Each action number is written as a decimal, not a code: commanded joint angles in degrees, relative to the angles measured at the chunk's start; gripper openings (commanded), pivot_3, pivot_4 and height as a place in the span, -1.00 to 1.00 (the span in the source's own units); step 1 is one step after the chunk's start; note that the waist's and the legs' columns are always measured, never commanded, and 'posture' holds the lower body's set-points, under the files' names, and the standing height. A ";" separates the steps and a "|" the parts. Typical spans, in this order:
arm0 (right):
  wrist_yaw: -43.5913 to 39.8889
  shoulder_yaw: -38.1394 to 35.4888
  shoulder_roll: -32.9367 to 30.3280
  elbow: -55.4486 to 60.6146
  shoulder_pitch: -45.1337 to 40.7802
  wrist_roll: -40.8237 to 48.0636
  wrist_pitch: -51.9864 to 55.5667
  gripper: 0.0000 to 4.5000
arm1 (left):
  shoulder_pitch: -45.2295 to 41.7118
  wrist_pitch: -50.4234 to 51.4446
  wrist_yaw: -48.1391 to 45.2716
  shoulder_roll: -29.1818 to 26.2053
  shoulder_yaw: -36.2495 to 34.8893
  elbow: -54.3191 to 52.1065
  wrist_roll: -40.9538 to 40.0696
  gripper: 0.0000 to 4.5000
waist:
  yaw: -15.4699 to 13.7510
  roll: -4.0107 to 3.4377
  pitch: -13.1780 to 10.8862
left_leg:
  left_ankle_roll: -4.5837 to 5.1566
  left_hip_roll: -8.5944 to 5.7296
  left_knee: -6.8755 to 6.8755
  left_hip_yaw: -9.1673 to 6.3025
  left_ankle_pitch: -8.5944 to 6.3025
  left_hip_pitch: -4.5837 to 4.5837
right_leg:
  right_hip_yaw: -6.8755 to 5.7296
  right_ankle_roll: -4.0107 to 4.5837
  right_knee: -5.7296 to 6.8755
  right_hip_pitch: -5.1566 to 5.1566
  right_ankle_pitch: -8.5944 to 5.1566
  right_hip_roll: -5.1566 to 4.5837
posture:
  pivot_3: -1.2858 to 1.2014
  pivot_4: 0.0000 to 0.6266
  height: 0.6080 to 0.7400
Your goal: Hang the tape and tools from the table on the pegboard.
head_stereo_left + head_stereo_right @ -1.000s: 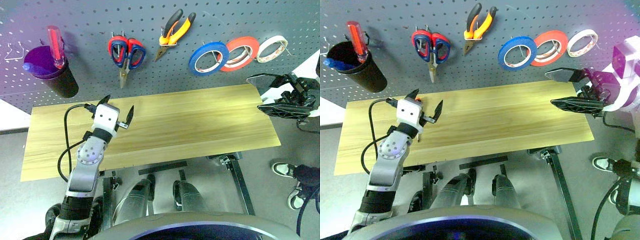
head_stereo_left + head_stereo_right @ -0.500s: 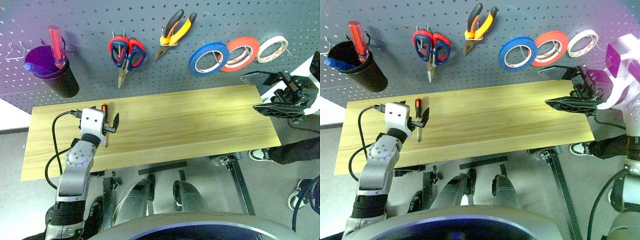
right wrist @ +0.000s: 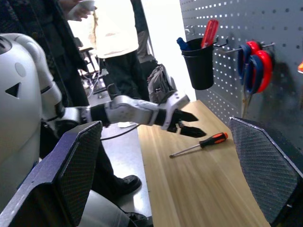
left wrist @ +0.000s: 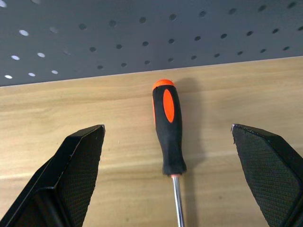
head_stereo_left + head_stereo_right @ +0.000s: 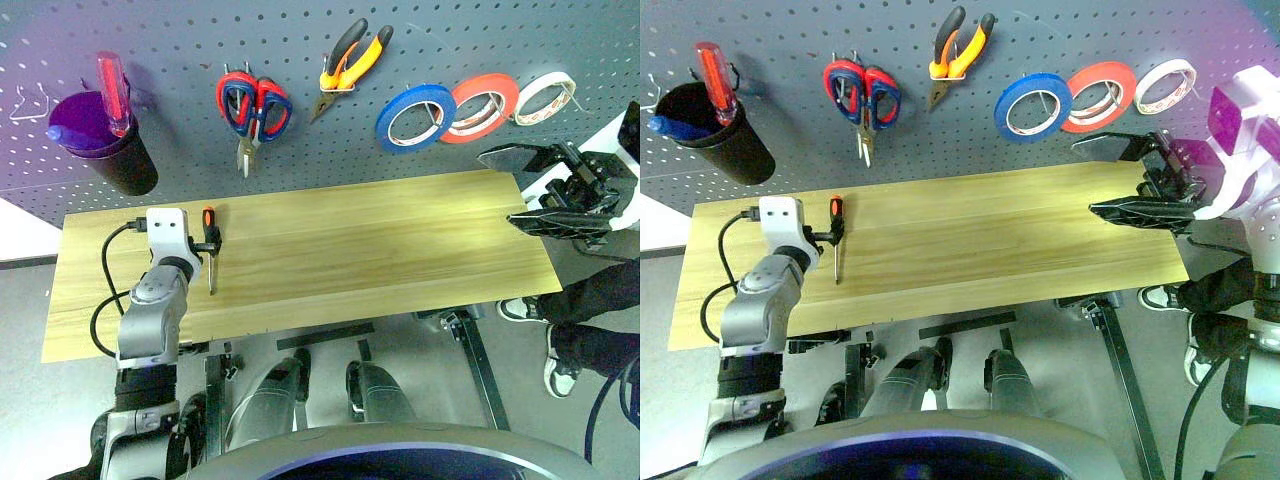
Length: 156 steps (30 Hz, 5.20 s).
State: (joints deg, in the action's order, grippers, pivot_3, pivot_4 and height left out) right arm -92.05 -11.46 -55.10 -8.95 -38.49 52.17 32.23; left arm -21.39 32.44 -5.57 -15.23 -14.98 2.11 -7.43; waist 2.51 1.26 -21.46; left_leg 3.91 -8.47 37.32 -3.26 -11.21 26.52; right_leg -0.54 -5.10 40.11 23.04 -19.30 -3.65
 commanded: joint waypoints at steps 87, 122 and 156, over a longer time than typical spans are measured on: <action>-0.45 -0.63 -1.28 -1.43 0.36 -2.02 -1.35 1.00 | 16.42 -16.78 -8.91 -6.05 6.30 -27.64 0.00 -0.62 | 0.00 -0.01 -0.01 | 0.10 0.01 -0.14 0.09 -0.09 0.00 | 0.02 -0.04 -0.17 0.04 0.03 -0.07 | -0.07 0.03 1.00; -0.45 1.13 -1.98 -6.89 0.40 3.54 -8.79 1.00 | -11.14 -18.21 -9.32 -12.38 1.79 -25.46 -0.24 -0.62 | -1.94 -0.14 2.49 | 0.06 0.01 -0.02 0.18 -0.05 -0.01 | -0.04 -0.10 -0.11 0.05 0.07 -0.06 | -0.02 -0.35 1.00; -0.45 3.53 -2.97 -8.92 -1.97 2.77 -8.79 1.00 | -18.60 -22.91 -9.07 -19.44 -2.62 -15.59 0.69 -0.62 | -1.87 -0.27 3.11 | 0.06 0.01 0.16 0.19 -0.03 -0.01 | -0.04 -0.12 0.00 0.04 0.12 -0.06 | -0.01 -0.36 1.00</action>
State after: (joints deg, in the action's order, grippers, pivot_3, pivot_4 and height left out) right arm -92.09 -7.12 -56.31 -18.31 -39.19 54.55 24.16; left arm -40.07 12.27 -14.72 -33.55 -15.06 -12.98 -7.39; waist 0.64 0.99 -18.35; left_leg 3.97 -8.46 37.48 -3.07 -11.24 26.51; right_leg -0.58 -5.23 40.12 23.07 -19.18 -3.71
